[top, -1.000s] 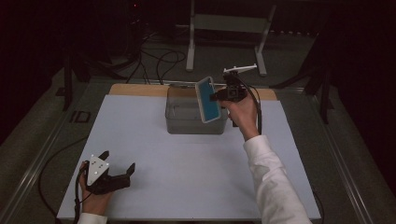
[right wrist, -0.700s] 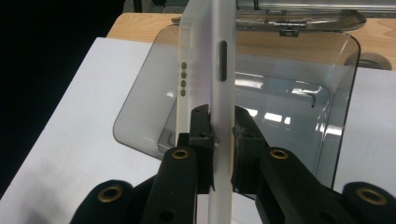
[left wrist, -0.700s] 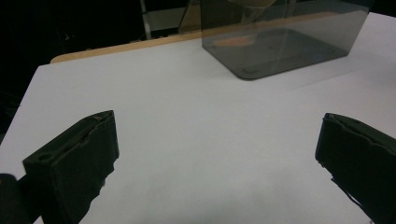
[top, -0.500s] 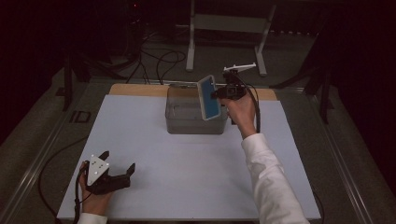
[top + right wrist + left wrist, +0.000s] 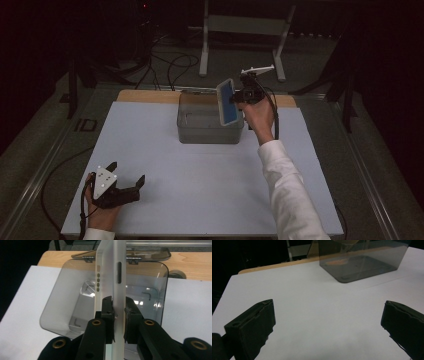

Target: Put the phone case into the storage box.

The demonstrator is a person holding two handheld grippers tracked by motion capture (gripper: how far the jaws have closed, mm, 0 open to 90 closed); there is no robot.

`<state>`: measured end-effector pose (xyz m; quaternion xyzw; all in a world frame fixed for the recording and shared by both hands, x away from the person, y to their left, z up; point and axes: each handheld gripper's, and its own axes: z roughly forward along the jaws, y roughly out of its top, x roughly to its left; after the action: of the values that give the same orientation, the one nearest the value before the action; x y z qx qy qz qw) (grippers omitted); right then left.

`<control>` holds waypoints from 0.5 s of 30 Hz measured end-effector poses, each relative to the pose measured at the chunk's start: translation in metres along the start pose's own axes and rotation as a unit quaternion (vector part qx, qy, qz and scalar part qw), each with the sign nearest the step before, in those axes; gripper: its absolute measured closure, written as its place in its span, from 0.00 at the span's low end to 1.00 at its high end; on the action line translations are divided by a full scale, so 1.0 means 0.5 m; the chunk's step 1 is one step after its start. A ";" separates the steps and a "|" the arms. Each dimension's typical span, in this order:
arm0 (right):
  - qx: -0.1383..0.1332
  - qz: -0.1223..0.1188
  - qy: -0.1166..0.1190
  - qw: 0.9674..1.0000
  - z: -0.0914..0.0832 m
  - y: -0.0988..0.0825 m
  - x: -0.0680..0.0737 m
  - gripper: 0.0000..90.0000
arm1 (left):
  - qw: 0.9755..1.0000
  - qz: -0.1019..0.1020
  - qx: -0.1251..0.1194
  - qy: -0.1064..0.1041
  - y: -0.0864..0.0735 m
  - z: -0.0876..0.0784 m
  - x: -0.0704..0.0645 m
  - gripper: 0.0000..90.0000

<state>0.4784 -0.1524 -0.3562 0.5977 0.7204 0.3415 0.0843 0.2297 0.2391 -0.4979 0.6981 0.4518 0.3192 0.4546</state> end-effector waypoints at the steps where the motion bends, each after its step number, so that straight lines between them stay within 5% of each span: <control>1: 0.000 0.000 -0.002 1.000 0.002 0.000 0.000 0.91 | 1.000 0.000 0.000 -0.001 0.000 0.000 0.000 0.00; 15: 0.004 0.006 -0.037 0.999 0.035 0.005 -0.010 0.91 | 1.000 -0.001 -0.003 -0.002 0.001 -0.002 -0.001 0.00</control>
<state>0.4911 -0.1498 -0.3693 0.6144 0.7146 0.3172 0.1062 0.2289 0.2389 -0.4972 0.6969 0.4503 0.3192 0.4579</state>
